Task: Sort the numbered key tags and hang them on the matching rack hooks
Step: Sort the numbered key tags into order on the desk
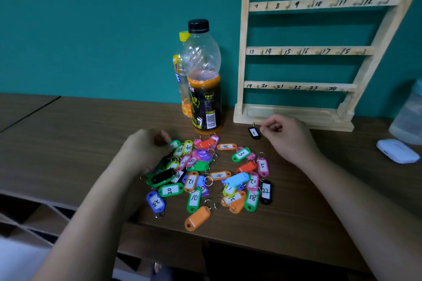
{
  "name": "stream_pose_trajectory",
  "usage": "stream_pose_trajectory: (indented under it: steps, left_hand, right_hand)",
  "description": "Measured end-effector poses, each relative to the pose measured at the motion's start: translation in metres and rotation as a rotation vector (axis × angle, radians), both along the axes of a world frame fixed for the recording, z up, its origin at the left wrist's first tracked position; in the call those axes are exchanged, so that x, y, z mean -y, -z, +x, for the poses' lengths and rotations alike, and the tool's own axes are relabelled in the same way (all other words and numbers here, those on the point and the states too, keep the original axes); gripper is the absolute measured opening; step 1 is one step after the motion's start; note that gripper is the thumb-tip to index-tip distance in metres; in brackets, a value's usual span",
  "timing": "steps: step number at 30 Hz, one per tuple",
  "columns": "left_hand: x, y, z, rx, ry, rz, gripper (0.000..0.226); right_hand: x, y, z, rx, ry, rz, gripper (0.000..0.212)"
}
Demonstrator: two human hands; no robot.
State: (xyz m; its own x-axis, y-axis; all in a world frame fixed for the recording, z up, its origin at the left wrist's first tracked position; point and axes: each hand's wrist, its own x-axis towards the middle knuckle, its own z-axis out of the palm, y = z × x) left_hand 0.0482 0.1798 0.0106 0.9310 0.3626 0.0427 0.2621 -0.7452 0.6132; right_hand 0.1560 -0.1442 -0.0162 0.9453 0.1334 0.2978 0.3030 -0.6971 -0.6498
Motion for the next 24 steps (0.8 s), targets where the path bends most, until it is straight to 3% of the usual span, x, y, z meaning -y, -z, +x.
stream_pose_trajectory:
  steps: [7, 13, 18, 24]
  left_hand:
    - [0.016, -0.015, -0.014, 0.197, 0.051, -0.563, 0.007]
    - [0.074, -0.019, -0.015, 0.129, 0.230, -0.795, 0.022]
    - [0.113, -0.019, -0.014, 0.147, 0.300, -0.835, 0.017]
    - [0.130, -0.016, -0.010, 0.143, 0.290, -0.793, 0.011]
  right_hand:
    - [-0.013, -0.011, -0.020, 0.079, -0.087, 0.085, 0.007]
    - [-0.021, -0.030, -0.043, 0.080, -0.315, 0.166, 0.010]
    - [-0.015, -0.040, -0.046, -0.064, -0.482, 0.259, 0.012]
    - [0.001, -0.043, -0.043, -0.147, -0.514, 0.358, 0.009]
